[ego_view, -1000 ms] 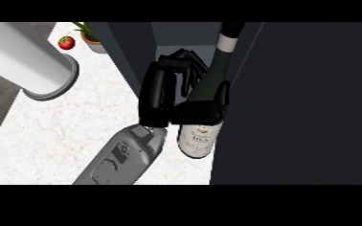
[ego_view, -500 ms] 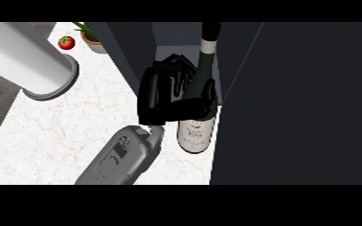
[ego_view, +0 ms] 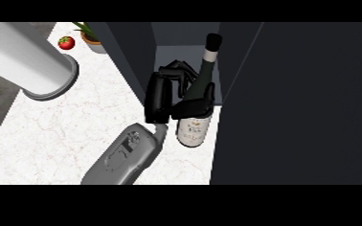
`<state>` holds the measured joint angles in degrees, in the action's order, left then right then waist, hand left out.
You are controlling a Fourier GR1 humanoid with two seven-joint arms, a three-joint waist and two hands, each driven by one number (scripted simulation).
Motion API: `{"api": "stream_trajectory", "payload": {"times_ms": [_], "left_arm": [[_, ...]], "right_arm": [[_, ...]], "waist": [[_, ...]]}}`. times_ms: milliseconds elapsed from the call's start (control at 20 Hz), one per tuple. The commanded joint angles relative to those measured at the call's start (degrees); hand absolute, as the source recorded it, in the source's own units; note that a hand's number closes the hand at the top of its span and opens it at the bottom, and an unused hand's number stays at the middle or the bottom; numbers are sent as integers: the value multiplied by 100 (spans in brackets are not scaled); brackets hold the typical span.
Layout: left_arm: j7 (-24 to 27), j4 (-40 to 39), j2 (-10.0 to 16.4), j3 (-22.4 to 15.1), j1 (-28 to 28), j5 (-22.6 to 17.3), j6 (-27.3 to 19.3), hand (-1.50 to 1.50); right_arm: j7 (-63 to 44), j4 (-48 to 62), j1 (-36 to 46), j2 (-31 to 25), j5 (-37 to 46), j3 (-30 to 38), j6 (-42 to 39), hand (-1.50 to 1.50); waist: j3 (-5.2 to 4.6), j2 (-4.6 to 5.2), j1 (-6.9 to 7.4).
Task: Pick up the wine, place it into the cabinet and close the cabinet
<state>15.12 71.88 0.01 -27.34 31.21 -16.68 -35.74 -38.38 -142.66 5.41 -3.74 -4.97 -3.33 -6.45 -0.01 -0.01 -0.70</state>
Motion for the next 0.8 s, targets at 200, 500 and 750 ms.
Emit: {"api": "stream_trajectory", "payload": {"times_ms": [200,500,750], "left_arm": [[1013,-844,-1,297,-37,-189,312,150],[741,-817,55,695,89,-62,395,150],[845,-1514,0,797,801,-566,211,150]], "right_arm": [[-295,-785,-276,-51,-453,171,0,-150],[-70,-910,-714,78,-365,-53,-82,-150],[-133,-521,-174,-91,-847,448,-125,-150]], "waist": [[0,4,-9],[2,-8,12],[2,7,-22]]}}
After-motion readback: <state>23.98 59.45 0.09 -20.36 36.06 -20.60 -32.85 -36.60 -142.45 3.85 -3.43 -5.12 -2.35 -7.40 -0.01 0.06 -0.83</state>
